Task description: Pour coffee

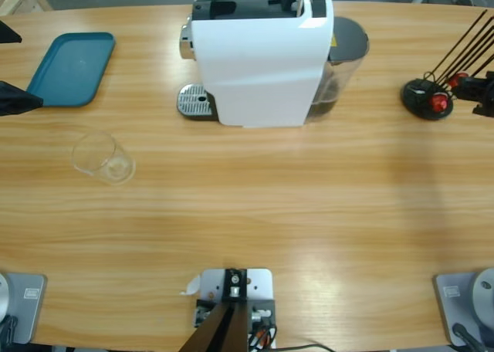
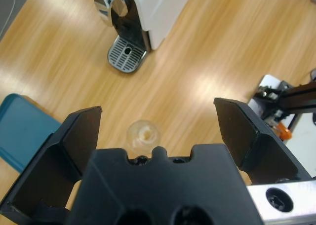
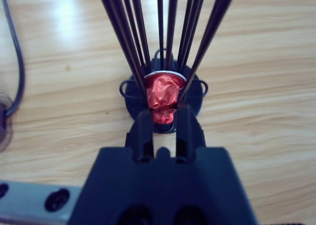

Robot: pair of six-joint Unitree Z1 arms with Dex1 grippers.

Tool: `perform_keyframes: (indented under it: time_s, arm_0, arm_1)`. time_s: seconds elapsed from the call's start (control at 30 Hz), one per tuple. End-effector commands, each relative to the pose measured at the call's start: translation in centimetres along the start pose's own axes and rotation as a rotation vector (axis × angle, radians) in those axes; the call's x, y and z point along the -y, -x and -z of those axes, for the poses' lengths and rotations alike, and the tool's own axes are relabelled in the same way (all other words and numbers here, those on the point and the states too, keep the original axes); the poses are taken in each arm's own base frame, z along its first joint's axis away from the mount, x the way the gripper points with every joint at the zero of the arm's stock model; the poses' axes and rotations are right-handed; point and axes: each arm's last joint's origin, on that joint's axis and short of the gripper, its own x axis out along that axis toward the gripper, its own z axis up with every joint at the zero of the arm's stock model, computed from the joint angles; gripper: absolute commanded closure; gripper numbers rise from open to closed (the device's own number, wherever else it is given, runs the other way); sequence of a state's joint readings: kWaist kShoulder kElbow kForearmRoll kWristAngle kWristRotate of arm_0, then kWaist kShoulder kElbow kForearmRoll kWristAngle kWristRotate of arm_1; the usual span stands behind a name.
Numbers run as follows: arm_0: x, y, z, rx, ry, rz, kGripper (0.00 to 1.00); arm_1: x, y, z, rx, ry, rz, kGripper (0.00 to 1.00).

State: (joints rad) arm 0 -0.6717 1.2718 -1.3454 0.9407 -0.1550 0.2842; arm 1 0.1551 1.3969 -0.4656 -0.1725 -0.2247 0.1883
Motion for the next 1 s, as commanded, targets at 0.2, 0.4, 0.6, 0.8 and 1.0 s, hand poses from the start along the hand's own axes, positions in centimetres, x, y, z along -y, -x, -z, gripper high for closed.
perform_keyframes:
  time_s: [0.2,0.4,0.6,0.8,1.0]
  arm_0:
    - [0.2,-2.1,-0.1,-0.054,-0.002,0.047,0.013]
    - [0.2,-2.1,-0.2,-0.053,-0.001,0.046,0.013]
    - [0.2,-2.3,-0.1,-0.059,-0.002,0.049,0.009]
    - [0.3,-2.8,-0.3,-0.050,-0.005,0.054,0.009]
    - [0.3,-3.1,-0.5,-0.039,-0.006,0.052,0.009]
  arm_1:
    - [0.7,4.1,-3.2,0.090,-0.013,0.021,1.000]
    - [0.5,6.1,-5.2,0.141,0.000,0.036,1.000]
    - [0.0,9.3,-7.5,0.211,0.021,0.026,1.000]
    - [0.3,13.6,-7.7,0.258,0.038,-0.021,1.000]
    - [-2.3,15.5,-6.4,0.224,0.321,-0.388,1.000]
